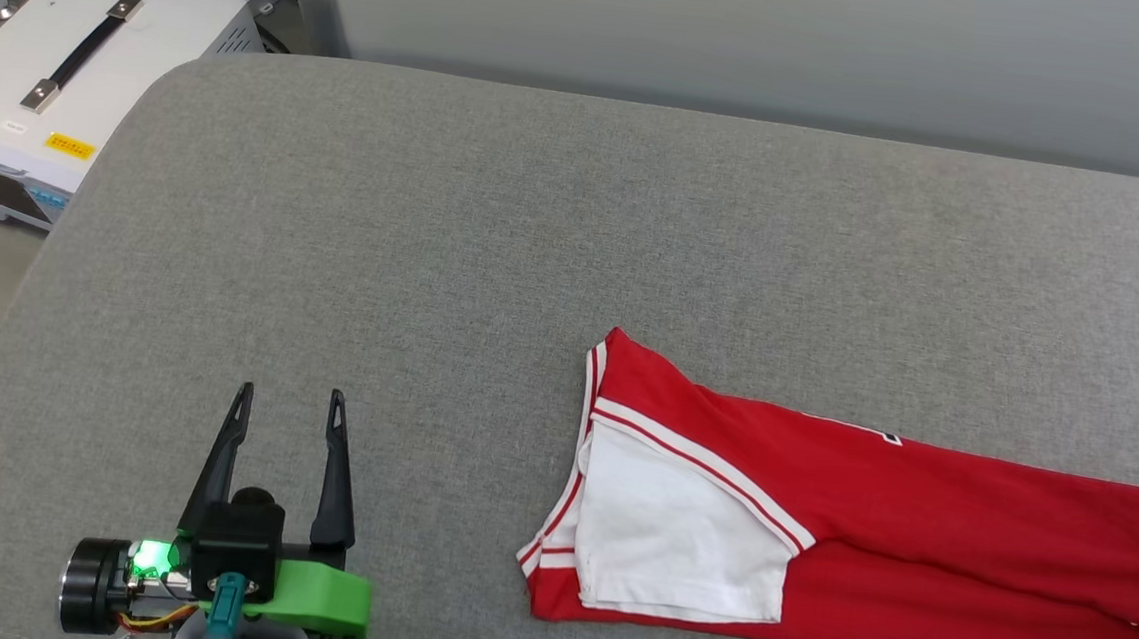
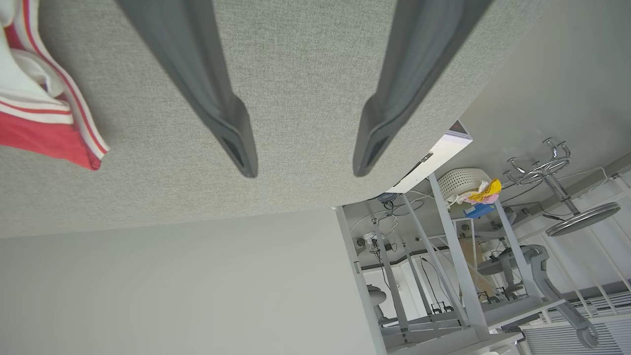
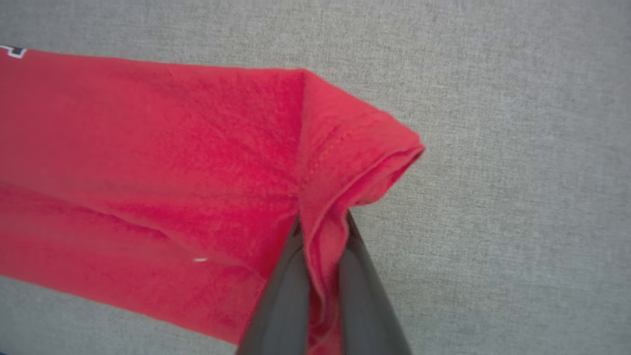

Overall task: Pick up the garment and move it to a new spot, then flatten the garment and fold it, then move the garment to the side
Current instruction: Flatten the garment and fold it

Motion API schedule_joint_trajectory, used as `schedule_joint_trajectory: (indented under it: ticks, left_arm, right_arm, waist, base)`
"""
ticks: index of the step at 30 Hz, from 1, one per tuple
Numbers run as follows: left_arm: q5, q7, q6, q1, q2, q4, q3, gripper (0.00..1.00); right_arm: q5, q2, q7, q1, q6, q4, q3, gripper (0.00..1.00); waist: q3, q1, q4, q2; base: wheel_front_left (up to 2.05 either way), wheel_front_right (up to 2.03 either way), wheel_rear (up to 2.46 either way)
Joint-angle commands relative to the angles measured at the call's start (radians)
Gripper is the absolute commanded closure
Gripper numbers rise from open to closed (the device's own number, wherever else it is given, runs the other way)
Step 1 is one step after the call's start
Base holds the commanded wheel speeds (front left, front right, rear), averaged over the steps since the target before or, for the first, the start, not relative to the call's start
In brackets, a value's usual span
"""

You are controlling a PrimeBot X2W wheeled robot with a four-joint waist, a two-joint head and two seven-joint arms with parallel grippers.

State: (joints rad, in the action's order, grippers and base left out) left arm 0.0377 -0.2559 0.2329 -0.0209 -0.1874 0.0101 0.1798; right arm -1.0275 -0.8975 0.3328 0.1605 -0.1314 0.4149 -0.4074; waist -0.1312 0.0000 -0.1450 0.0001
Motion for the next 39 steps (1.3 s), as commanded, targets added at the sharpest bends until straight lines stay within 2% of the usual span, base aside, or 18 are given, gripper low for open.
schedule_joint_trajectory:
  ticks: [1, 6, 12, 16, 21, 30, 39]
  left_arm:
    - [-0.01, -0.006, -0.005, -0.02, 0.006, 0.004, -0.003, 0.0]
    - [-0.014, -0.006, -0.013, -0.029, 0.006, 0.008, -0.005, 0.0]
    - [-0.018, -0.006, -0.02, -0.031, 0.008, 0.009, -0.007, 0.0]
    - [-0.022, -0.006, -0.023, -0.028, 0.01, 0.01, -0.004, 0.0]
    - [-0.026, -0.006, -0.031, -0.016, 0.015, 0.013, 0.006, 0.0]
    - [-0.033, -0.006, -0.037, 0.023, 0.027, 0.013, 0.027, 0.0]
    - [-0.035, -0.006, -0.038, 0.054, 0.037, 0.017, 0.043, 0.0]
  right_arm:
    - [-0.006, -0.007, 0.006, -0.017, 0.001, -0.006, 0.006, 1.0]
    - [-0.041, -0.013, 0.017, -0.042, 0.001, -0.096, 0.03, 1.0]
    - [-0.048, 0.003, 0.046, -0.059, 0.001, -0.272, 0.035, 1.0]
    - [-0.028, 0.039, 0.079, -0.045, 0.001, -0.374, 0.026, 1.0]
    - [0.023, 0.113, 0.133, 0.012, 0.001, -0.449, -0.017, 1.0]
    - [0.127, 0.256, 0.211, 0.201, 0.001, -0.458, -0.19, 1.0]
    - [0.192, 0.407, 0.2, 0.427, 0.001, -0.321, -0.396, 1.0]
  waist:
    - [0.008, 0.0, 0.004, -0.0001]
    - [0.017, 0.0, 0.013, -0.0001]
    - [0.018, 0.0, 0.016, -0.0001]
    - [0.013, 0.0, 0.012, -0.0001]
    - [-0.001, 0.0, 0.002, -0.0001]
    - [-0.053, 0.0, -0.02, -0.0001]
    - [-0.098, 0.0, -0.043, -0.0001]
  base:
    - [0.0, 0.0, 0.0]
    - [0.0, 0.0, 0.0]
    - [0.0, 0.0, 0.0]
    - [0.0, 0.0, 0.0]
    - [0.0, 0.0, 0.0]
    - [0.0, 0.0, 0.0]
    - [0.0, 0.0, 0.0]
